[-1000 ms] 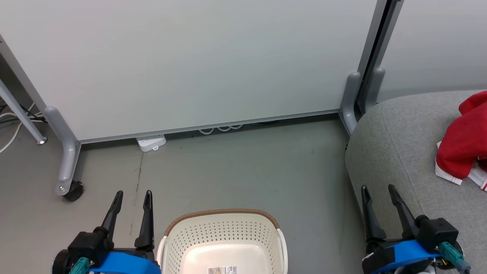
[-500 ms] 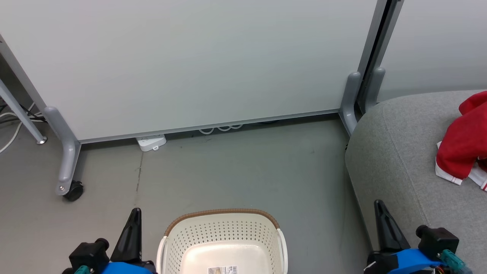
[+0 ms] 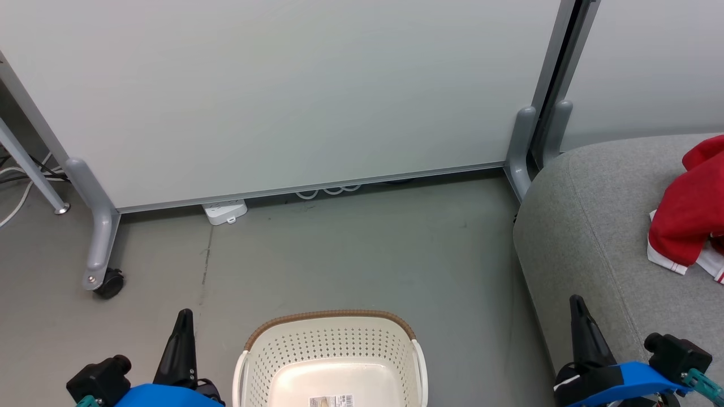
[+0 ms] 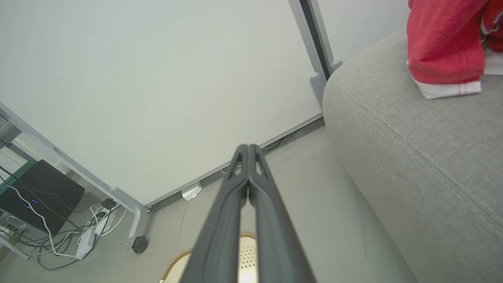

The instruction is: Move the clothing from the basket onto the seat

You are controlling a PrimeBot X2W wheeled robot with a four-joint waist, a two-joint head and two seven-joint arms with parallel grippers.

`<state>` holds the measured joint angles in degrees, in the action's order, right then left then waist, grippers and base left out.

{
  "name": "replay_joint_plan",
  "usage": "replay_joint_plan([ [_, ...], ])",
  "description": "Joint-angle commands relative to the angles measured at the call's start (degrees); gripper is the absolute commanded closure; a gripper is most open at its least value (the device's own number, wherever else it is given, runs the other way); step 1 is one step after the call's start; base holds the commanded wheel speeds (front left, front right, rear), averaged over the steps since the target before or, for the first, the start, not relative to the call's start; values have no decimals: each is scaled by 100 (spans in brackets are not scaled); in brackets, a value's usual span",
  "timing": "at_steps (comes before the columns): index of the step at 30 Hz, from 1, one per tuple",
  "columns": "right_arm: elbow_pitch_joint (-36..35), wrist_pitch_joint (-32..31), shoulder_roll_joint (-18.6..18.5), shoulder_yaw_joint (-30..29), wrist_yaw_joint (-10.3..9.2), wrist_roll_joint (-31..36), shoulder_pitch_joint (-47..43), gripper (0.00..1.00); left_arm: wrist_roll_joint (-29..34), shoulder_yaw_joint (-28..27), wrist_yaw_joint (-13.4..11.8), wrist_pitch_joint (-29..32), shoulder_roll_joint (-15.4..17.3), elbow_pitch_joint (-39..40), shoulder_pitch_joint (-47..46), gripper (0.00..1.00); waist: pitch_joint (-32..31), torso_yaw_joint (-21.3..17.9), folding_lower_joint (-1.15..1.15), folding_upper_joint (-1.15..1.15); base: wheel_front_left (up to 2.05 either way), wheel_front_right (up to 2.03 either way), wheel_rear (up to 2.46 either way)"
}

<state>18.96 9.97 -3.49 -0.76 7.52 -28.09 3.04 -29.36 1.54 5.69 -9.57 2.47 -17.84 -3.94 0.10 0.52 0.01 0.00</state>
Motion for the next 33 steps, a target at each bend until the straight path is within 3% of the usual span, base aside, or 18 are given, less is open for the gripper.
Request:
replay_joint_plan([
  [1,-118,-55,6,-35,-1,-240,125,100,-217,-67,20,42,21,107,-118,100,0,-1,0,0,0,0,0],
  [33,-288,-719,31,-263,-2,-2809,232,100,-2742,-383,96,697,37,235,-192,100,2,-17,0,0,0,0,0],
])
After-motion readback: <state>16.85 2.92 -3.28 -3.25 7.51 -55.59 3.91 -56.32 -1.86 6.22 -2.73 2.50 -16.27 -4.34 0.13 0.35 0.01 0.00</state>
